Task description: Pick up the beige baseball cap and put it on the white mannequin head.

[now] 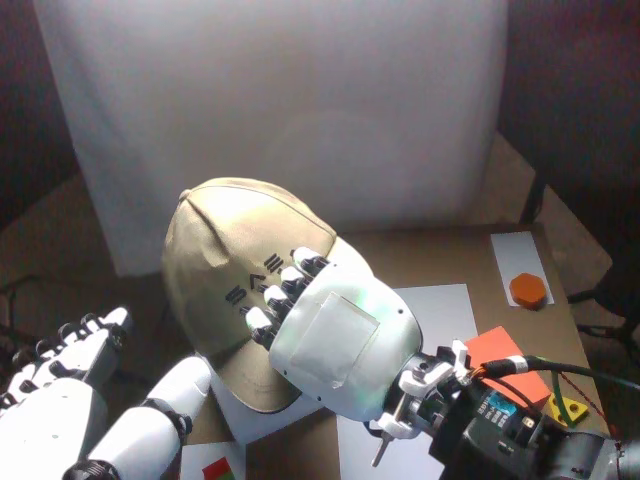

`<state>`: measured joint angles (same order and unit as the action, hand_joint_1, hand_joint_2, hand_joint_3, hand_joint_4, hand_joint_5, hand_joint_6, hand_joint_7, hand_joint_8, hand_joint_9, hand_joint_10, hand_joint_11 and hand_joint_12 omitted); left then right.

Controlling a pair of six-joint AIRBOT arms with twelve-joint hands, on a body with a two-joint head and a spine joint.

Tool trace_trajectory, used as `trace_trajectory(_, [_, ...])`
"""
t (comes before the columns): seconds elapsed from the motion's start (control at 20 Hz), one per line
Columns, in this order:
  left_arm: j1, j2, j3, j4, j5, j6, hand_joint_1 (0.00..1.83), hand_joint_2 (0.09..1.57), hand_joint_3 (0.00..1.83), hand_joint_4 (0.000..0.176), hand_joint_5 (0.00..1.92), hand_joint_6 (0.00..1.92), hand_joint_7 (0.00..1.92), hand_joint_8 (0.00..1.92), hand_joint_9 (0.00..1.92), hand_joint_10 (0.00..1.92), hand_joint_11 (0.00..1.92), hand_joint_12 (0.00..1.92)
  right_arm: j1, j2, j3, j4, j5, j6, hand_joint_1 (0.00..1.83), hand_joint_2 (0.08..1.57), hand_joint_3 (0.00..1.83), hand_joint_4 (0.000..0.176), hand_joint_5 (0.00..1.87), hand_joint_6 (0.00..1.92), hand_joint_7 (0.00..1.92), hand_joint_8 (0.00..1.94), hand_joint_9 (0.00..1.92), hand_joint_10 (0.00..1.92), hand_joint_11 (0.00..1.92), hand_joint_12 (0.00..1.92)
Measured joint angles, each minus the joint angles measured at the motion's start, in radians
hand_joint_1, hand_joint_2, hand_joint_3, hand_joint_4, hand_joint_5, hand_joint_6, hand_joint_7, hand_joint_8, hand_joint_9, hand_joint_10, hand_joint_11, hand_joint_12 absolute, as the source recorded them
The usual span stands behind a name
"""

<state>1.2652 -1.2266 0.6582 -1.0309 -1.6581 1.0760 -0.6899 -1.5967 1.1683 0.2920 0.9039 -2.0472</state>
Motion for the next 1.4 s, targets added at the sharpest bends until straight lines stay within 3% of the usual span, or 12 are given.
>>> trace_trajectory(0.1, [0.000,-0.004,-0.001,0.003,0.002,0.001,0.00,1.19,0.00,0.000,0.17,0.00,0.16,0.00,0.13,0.00,0.00,0.45,0.000,0.004,0.000,0.000,-0.006,0.000,1.35,1.19,0.00,0.000,0.80,1.19,0.81,1.15,0.78,1.45,0.70,1.49])
trace_trajectory(0.15, [0.000,-0.004,-0.001,0.005,0.002,0.002,0.00,1.19,0.00,0.000,0.17,0.00,0.16,0.00,0.13,0.00,0.00,0.45,-0.001,0.006,0.000,0.005,-0.012,0.000,1.17,1.20,0.00,0.000,0.80,1.23,0.72,0.72,0.62,1.02,0.57,1.44])
trace_trajectory(0.2, [0.000,-0.004,-0.001,0.005,0.002,0.002,0.00,1.19,0.00,0.000,0.16,0.00,0.16,0.00,0.13,0.00,0.00,0.44,-0.001,0.008,0.000,0.009,-0.018,0.000,1.12,1.14,0.00,0.000,0.66,0.60,0.72,0.44,0.58,0.74,0.47,1.40])
trace_trajectory(0.25, [0.000,-0.004,-0.005,0.005,0.002,0.004,0.00,1.19,0.00,0.000,0.16,0.00,0.15,0.00,0.13,0.00,0.00,0.44,-0.008,0.013,0.000,0.006,-0.023,-0.002,1.05,1.12,0.00,0.000,0.63,0.26,0.71,0.19,0.57,0.45,0.36,1.31])
trace_trajectory(0.3, [-0.002,-0.010,-0.007,0.007,0.001,0.010,0.00,1.19,0.00,0.000,0.16,0.00,0.15,0.00,0.13,0.00,0.00,0.44,-0.021,0.020,-0.002,0.011,-0.029,-0.002,1.02,1.11,0.00,0.000,0.65,0.11,0.72,0.07,0.60,0.29,0.33,1.27])
trace_trajectory(0.4, [-0.004,-0.018,-0.007,0.019,0.005,0.025,0.00,1.19,0.00,0.000,0.16,0.00,0.15,0.00,0.13,0.00,0.00,0.44,-0.027,0.026,-0.010,0.017,-0.035,-0.010,1.02,1.11,0.00,0.000,0.65,0.11,0.72,0.07,0.60,0.29,0.33,1.27])
trace_trajectory(0.45, [-0.010,-0.018,-0.007,0.036,0.008,0.034,0.00,1.19,0.00,0.000,0.15,0.00,0.15,0.00,0.13,0.00,0.00,0.42,-0.029,0.032,-0.013,0.032,-0.045,-0.015,0.87,1.09,0.00,0.000,0.55,0.02,0.57,0.01,0.47,0.11,0.17,1.15])
trace_trajectory(0.5, [-0.013,-0.018,-0.007,0.052,0.005,0.061,0.00,1.19,0.00,0.000,0.14,0.00,0.15,0.00,0.14,0.00,0.00,0.44,-0.039,0.041,-0.022,0.035,-0.040,-0.024,0.76,1.06,0.00,0.018,0.42,0.00,0.43,0.00,0.38,0.04,0.03,1.07])
trace_trajectory(0.85, [-0.037,-0.005,-0.013,0.048,0.001,0.162,0.00,1.19,0.00,0.000,0.12,0.00,0.13,0.00,0.13,0.00,0.00,0.45,-0.086,0.193,-0.201,0.222,-0.048,-0.105,0.43,1.02,0.00,0.061,0.10,0.00,0.10,0.00,0.09,0.00,0.00,0.65])
trace_trajectory(1.0, [-0.065,0.022,-0.044,0.019,-0.003,0.235,0.00,1.19,0.00,0.000,0.15,0.01,0.15,0.00,0.13,0.00,0.00,0.42,-0.085,0.322,-0.343,0.265,-0.026,-0.134,0.27,0.99,0.00,0.089,0.00,0.00,0.00,0.00,0.00,0.00,0.00,0.20])
trace_trajectory(1.2, [-0.130,0.045,-0.104,-0.041,-0.009,0.380,0.00,1.18,0.00,0.000,0.15,0.00,0.15,0.00,0.13,0.00,0.00,0.40,-0.032,0.452,-0.428,0.431,-0.050,-0.171,0.21,0.97,0.00,0.090,0.00,0.00,0.00,0.00,0.00,0.00,0.00,0.21])
trace_trajectory(1.4, [-0.256,0.052,-0.191,-0.167,-0.007,0.615,0.00,1.18,0.00,0.000,0.15,0.00,0.15,0.00,0.13,0.00,0.00,0.41,0.126,0.681,-0.521,0.740,-0.200,-0.206,0.23,0.98,0.00,0.089,0.00,0.00,0.00,0.00,0.00,0.00,0.00,0.40])
